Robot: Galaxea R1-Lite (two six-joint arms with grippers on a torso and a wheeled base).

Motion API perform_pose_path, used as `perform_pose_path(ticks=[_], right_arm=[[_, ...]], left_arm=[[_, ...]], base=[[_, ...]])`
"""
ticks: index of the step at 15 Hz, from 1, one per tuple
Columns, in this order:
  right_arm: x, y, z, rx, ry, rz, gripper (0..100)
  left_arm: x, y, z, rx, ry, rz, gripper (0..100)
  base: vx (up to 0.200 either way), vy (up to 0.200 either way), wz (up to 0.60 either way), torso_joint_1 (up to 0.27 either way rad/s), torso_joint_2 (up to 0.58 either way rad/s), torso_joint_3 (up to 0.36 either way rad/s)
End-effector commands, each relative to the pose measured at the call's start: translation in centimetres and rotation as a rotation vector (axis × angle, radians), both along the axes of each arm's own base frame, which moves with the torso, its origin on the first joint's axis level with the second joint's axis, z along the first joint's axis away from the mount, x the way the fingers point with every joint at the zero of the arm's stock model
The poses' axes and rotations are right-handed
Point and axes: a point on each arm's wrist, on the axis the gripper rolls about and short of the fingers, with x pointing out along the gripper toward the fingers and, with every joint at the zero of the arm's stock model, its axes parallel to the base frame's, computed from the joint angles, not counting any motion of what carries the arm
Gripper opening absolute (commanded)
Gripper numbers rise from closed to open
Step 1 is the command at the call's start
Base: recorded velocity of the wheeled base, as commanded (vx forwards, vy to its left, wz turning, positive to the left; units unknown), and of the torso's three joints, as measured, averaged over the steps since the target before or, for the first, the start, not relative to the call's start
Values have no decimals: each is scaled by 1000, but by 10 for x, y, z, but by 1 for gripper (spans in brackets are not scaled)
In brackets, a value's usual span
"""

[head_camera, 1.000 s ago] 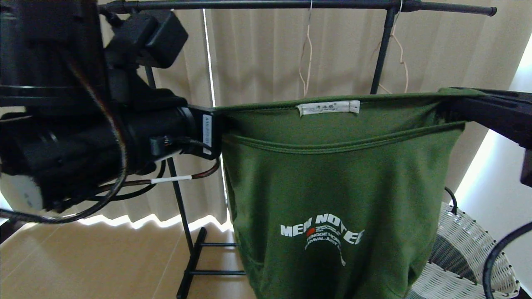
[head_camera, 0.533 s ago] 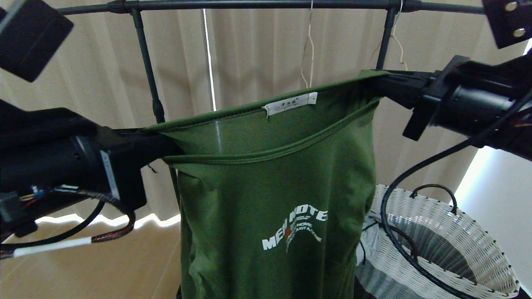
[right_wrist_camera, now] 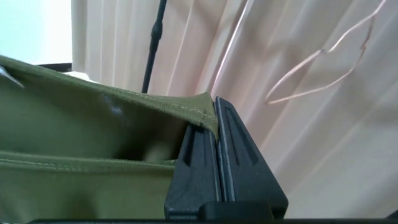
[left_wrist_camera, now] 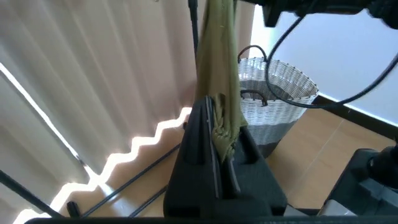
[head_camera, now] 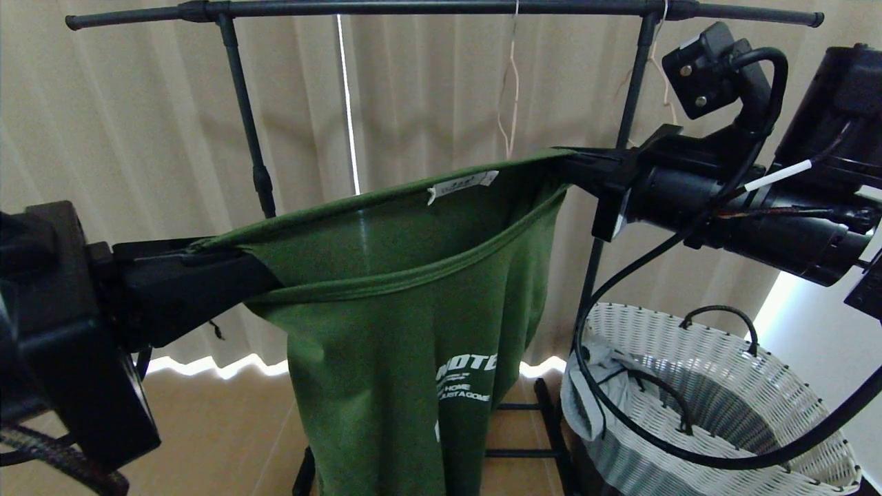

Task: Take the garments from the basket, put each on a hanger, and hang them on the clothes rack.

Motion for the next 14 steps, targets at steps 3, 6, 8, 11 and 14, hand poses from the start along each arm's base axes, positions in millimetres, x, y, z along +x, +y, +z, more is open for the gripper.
perform_pose_path(ticks=[3,6,8,11,14], right_arm=[[-7,-5,0,2,-8,-27,0],[-26,-18,7,14,-24,-80,0],[-42,-29,17,28,-46,-86,0],[-74,-51,29,28,-48,-98,0],[-94,-62,21,18,-29,-95,0]], left_arm=[[6,-7,-1,32,-6,5,0],[37,-16,6,62,-21,110,0],[59,-26,16,53,-27,156,0],[89,-35,14,59,-24,219,0],[100,-43,1,71,-18,241,0]], base=[[0,0,0,0,0,0],[0,0,0,0,0,0],[0,0,0,0,0,0],[0,0,0,0,0,0],[0,0,0,0,0,0]])
